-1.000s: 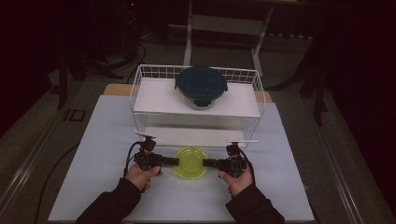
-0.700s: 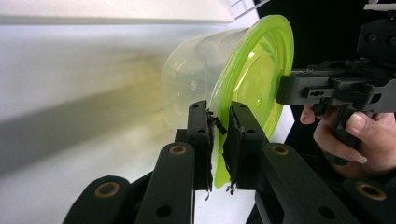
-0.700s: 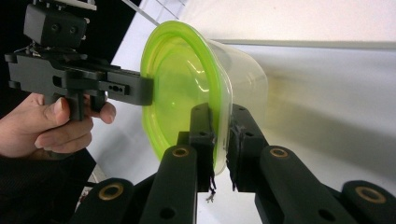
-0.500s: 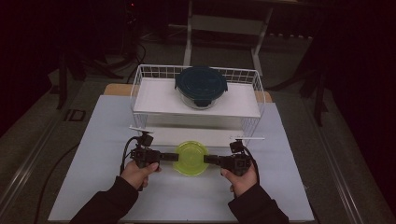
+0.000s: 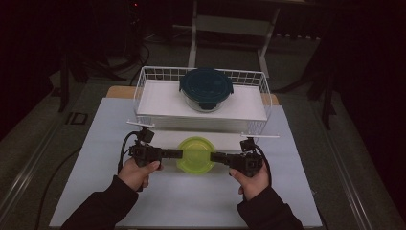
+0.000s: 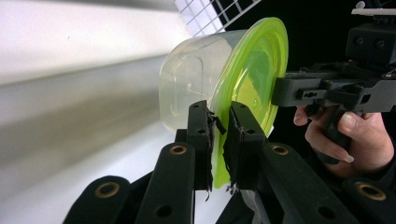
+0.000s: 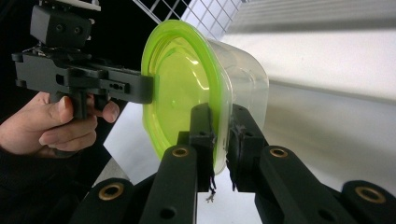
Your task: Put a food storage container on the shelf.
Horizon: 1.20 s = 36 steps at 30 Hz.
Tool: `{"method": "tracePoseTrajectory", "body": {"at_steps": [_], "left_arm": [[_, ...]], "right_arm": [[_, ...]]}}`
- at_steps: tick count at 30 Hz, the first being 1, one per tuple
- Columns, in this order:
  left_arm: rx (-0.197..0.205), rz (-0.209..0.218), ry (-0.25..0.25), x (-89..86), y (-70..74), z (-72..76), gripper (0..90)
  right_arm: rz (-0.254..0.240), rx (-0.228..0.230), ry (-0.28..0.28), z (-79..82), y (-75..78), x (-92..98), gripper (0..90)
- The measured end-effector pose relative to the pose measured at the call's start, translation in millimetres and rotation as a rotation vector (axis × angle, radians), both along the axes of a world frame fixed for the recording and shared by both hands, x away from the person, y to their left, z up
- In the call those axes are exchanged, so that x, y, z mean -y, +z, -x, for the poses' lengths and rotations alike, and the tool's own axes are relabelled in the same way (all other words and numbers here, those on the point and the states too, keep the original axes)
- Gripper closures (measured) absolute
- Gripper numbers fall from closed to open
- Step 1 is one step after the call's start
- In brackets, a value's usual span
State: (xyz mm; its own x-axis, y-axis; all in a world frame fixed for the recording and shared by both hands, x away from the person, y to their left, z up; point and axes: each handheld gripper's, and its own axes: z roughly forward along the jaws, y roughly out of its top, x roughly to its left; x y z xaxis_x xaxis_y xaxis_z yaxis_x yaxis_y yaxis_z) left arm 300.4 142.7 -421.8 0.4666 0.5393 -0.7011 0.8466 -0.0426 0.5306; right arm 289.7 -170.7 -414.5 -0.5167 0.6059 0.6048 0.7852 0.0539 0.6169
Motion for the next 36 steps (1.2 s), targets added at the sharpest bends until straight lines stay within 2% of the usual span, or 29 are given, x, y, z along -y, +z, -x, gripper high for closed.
{"method": "tracePoseTrajectory", "body": {"at_steps": [10, 13, 17, 18, 19, 20, 21, 24, 25, 26, 28, 31, 32, 33, 36], "left_arm": [[0.024, 0.041, -0.004, -3.2, 28.9, -3.1, 79.9], [0.029, 0.041, -0.004, -3.5, 34.7, -3.9, 79.9], [0.048, 0.043, -0.008, -3.8, 51.9, -7.3, 79.9], [0.048, 0.043, -0.008, -3.8, 51.9, -7.3, 79.9], [0.053, 0.047, -0.006, -3.8, 59.6, -9.7, 79.9], [0.053, 0.047, -0.006, -3.8, 59.6, -9.7, 79.9], [0.064, 0.047, -0.006, -3.4, 69.6, -12.3, 79.9], [0.071, 0.049, -0.005, -3.2, 78.1, -14.7, 79.9], [0.086, 0.042, -0.004, -2.4, 88.4, -18.1, 79.9], [0.086, 0.042, -0.004, -2.4, 88.4, -18.1, 79.9], [0.106, 0.039, 0.001, -1.1, 105.4, -23.4, 80.0], [0.126, 0.032, 0.004, 0.1, 118.9, -28.0, 80.0], [0.126, 0.032, 0.004, 0.1, 118.9, -28.0, 80.0], [0.134, 0.029, 0.006, 1.7, 128.5, -31.7, 80.0], [0.149, 0.025, 0.011, 4.2, 142.5, -38.0, 80.0]], "right_arm": [[0.000, 0.045, -0.004, 0.0, 32.8, -0.8, 81.3], [-0.001, 0.055, -0.004, -0.8, 40.7, -1.0, 81.3], [-0.007, 0.065, -0.003, -3.1, 52.3, -0.4, 81.3], [-0.007, 0.065, -0.003, -3.1, 52.3, -0.4, 81.3], [-0.008, 0.075, -0.005, -5.4, 61.1, -0.2, 81.3], [-0.008, 0.075, -0.005, -5.4, 61.1, -0.2, 81.3], [-0.012, 0.085, -0.008, -7.8, 69.8, 0.2, 81.3], [-0.019, 0.096, -0.011, -11.0, 80.6, 0.7, 81.4], [-0.019, 0.104, -0.014, -12.9, 86.4, 1.0, 81.4], [-0.020, 0.111, -0.015, -14.2, 89.7, 1.2, 81.4], [-0.023, 0.123, -0.024, -17.4, 98.9, 1.7, 81.3], [-0.029, 0.140, -0.032, -22.5, 113.3, 2.1, 81.3], [-0.031, 0.145, -0.033, -23.8, 116.6, 2.4, 81.3], [-0.030, 0.154, -0.036, -26.0, 122.0, 2.9, 81.3], [-0.039, 0.167, -0.044, -31.8, 132.8, 5.1, 81.3]]}}
